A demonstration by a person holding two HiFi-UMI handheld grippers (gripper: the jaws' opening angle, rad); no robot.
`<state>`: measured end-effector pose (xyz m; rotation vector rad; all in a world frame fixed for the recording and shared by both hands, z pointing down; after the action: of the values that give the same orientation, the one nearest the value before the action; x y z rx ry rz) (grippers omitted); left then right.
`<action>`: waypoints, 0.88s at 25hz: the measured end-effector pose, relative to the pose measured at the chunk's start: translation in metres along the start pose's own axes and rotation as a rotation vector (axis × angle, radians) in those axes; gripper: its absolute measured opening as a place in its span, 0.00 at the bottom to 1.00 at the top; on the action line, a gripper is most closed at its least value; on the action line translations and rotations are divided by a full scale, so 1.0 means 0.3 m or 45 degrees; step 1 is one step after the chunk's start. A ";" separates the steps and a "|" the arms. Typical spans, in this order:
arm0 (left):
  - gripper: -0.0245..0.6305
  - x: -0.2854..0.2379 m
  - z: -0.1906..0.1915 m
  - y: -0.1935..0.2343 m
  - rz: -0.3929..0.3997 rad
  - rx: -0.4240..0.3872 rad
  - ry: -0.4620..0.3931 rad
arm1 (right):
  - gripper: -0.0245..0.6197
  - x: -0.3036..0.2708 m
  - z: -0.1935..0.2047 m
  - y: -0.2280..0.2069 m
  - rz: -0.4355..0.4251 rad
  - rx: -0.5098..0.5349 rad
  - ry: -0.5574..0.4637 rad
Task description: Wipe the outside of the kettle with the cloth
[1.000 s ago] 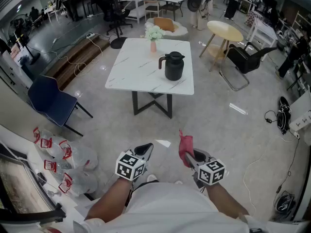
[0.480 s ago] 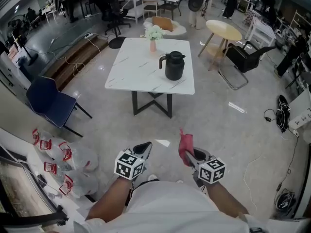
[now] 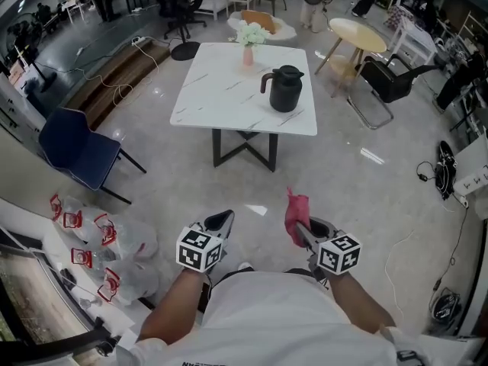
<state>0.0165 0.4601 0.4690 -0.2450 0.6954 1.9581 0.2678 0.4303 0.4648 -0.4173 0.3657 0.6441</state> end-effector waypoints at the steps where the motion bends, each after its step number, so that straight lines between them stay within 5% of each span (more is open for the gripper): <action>1: 0.04 0.009 0.008 0.016 0.000 -0.001 0.007 | 0.19 -0.013 -0.003 0.006 0.006 0.001 0.002; 13: 0.04 -0.073 -0.009 0.166 0.018 0.031 0.062 | 0.19 -0.188 -0.068 -0.057 0.021 -0.036 0.023; 22: 0.04 -0.266 -0.222 0.327 -0.036 0.017 0.065 | 0.19 -0.465 -0.257 -0.236 -0.063 -0.015 0.003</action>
<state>-0.0391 0.3296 0.4866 -0.2962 0.7341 1.9254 0.1944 0.2728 0.4797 -0.4374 0.3526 0.5979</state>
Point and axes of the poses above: the fingertips, and each gripper's own axes: x backward along the fingers, y to its left, z out of its underside, the point moved 5 cm from there along x, backward along the fingers, and after that the axes turned 8 degrees about x, right-handed, at the moved point
